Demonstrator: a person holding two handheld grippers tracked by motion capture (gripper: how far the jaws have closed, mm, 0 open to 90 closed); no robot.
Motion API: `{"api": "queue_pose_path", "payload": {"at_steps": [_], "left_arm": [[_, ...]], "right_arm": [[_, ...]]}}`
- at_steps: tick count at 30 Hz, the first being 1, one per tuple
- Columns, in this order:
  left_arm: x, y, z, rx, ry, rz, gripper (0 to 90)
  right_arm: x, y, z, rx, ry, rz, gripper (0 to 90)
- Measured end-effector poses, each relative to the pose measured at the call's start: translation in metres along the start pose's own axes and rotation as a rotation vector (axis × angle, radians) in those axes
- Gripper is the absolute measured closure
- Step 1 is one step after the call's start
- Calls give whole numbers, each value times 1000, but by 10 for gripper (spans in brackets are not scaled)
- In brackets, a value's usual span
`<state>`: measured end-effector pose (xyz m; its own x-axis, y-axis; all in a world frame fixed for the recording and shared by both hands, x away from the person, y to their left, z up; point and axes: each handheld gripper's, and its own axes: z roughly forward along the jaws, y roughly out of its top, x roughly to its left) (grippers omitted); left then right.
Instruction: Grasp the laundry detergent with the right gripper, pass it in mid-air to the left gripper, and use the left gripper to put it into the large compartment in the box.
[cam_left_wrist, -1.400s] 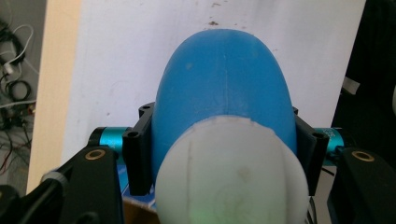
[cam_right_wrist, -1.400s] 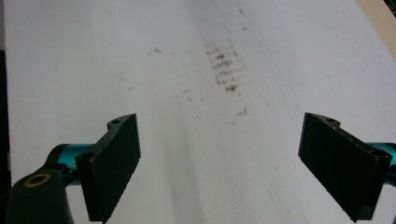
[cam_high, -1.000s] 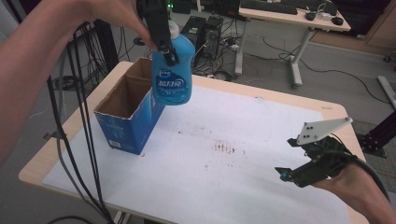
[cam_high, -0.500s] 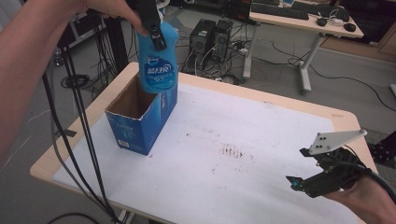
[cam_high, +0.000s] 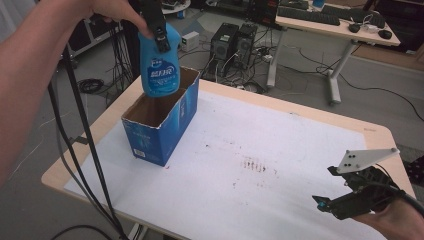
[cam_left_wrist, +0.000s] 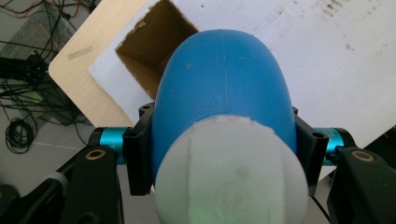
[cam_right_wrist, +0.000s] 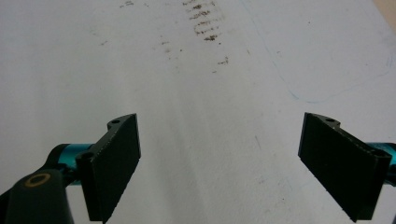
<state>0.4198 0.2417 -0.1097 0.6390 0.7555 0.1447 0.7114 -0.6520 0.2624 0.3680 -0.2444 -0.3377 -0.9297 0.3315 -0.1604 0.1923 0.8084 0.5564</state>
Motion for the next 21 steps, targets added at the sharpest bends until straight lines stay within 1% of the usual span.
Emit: {"api": "queue_pose_path", "payload": {"at_steps": [4, 8, 9, 12, 18, 21], "left_arm": [[4, -6, 5, 8, -4, -14, 383], [4, -11, 9, 10, -10, -14, 383], [4, -12, 11, 9, -11, -19, 383], [4, -14, 14, 13, -16, -17, 383], [4, -17, 24, 16, -17, -10, 382], [3, -19, 32, 10, -32, -10, 383]], "right_arm": [[0, 0, 2, 8, -2, 3, 125], [1, 0, 4, 11, -3, -2, 125], [2, 0, 5, 15, -3, -6, 125], [3, 1, 7, 23, -4, -7, 125], [2, 0, 7, 22, -8, -5, 125], [3, 0, 7, 17, -11, -3, 125]]}}
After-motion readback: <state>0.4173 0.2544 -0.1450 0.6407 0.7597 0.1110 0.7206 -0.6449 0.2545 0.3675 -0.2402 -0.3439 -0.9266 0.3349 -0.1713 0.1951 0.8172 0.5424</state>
